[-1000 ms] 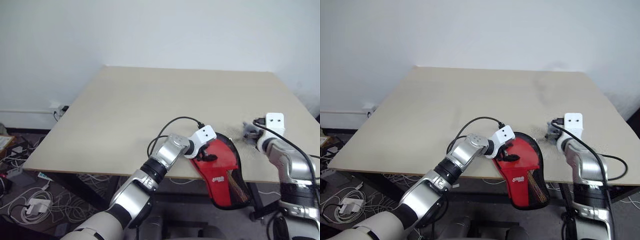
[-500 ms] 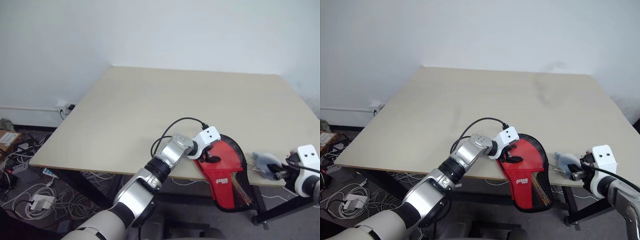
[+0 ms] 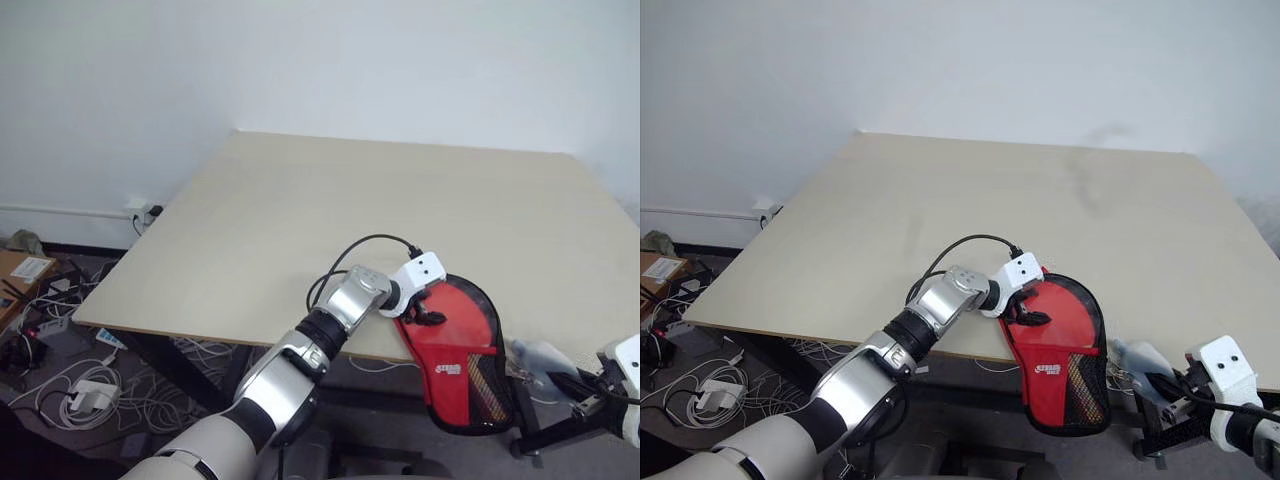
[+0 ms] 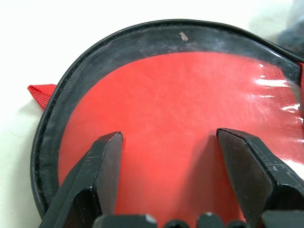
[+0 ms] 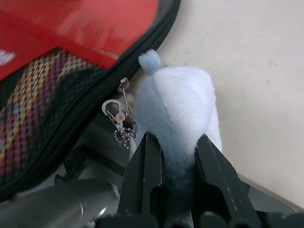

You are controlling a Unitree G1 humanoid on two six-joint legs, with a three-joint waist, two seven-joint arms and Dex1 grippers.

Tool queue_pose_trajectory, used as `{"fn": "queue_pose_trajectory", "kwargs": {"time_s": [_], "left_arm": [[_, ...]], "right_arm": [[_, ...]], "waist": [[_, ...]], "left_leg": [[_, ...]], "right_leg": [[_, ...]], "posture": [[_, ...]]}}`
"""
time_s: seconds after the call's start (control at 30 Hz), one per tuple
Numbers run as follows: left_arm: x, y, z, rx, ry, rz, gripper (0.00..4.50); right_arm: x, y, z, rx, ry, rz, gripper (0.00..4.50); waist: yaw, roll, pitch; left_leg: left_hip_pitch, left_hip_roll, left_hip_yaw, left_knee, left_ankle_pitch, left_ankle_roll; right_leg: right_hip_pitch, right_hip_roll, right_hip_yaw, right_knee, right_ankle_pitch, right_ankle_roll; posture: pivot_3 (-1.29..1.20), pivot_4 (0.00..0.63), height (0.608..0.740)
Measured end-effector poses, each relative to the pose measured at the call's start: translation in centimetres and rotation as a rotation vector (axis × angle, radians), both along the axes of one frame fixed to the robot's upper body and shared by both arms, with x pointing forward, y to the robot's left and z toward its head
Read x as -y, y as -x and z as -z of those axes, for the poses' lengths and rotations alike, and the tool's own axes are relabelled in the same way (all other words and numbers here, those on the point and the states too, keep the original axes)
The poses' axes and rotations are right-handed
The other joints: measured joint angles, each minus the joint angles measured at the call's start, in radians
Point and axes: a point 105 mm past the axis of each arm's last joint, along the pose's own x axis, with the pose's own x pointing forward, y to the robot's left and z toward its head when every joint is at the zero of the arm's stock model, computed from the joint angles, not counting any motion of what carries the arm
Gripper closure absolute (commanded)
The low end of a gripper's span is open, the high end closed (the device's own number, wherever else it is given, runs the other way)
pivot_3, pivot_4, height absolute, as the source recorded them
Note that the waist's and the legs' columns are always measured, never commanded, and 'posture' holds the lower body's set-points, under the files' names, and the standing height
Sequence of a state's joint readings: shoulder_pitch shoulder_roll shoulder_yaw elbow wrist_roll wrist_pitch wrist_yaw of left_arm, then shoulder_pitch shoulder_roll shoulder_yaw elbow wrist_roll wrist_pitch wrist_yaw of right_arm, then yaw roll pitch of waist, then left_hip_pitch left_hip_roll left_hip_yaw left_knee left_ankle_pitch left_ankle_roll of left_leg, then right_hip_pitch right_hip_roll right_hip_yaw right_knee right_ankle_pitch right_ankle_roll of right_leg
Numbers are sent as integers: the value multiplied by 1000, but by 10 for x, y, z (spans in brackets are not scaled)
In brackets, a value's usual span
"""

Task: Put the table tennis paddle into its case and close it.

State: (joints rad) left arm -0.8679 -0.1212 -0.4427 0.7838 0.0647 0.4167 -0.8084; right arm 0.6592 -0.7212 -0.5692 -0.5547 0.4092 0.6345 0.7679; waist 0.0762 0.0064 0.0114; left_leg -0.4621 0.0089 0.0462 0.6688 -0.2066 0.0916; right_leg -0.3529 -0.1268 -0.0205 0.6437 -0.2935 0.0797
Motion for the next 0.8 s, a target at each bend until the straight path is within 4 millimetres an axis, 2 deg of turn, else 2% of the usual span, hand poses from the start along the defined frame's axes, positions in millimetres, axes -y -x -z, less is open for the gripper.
{"fn": "queue_pose_trajectory", "kwargs": {"time_s": [0.13, 0.23, 0.4, 0.57, 0.7, 0.8], "left_arm": [[-1, -1, 1, -2, -3, -3, 1140], [-1, -2, 1, -2, -3, -5, 1140], [-1, -1, 1, -6, -2, 3, 1140], [-2, -2, 1, -3, -5, 5, 1140], [-2, -3, 2, -7, -10, 3, 1140], [-3, -4, 3, -9, -9, 4, 1140]], "right_arm": [[0, 11, 2, 3, 12, -8, 4276], [7, 11, 5, 9, 27, 30, 4276], [6, 16, 10, 22, 8, 54, 4276], [5, 39, 15, -9, -18, 58, 4276], [1, 60, 11, -11, -58, 33, 4276], [-6, 68, 8, 0, -79, 1, 4276]], "waist": [[0, -1, 0], [-4, -1, -1], [-4, 0, -2], [-4, 0, -3], [-8, 1, -5], [-8, 1, -6]], "left_leg": [[0, 1, 1, 0, -1, -1], [0, 1, 1, 0, -1, -1], [0, 1, 1, 0, -1, -1], [0, 1, 1, 0, -2, -1], [0, 1, 1, 0, -2, -2], [0, 1, 1, 0, -3, -2]], "right_leg": [[0, 0, 0, -1, 0, -1], [0, 0, 1, -1, -1, -1], [0, 0, 1, -1, -1, -1], [0, 0, 1, -2, -1, -1], [0, 0, 1, -2, -1, -1], [0, -1, 1, -2, -1, -1]], "posture": [[0, 0, 715], [0, 0, 715], [0, 0, 715], [0, 0, 715], [0, 0, 715], [0, 0, 715]]}}
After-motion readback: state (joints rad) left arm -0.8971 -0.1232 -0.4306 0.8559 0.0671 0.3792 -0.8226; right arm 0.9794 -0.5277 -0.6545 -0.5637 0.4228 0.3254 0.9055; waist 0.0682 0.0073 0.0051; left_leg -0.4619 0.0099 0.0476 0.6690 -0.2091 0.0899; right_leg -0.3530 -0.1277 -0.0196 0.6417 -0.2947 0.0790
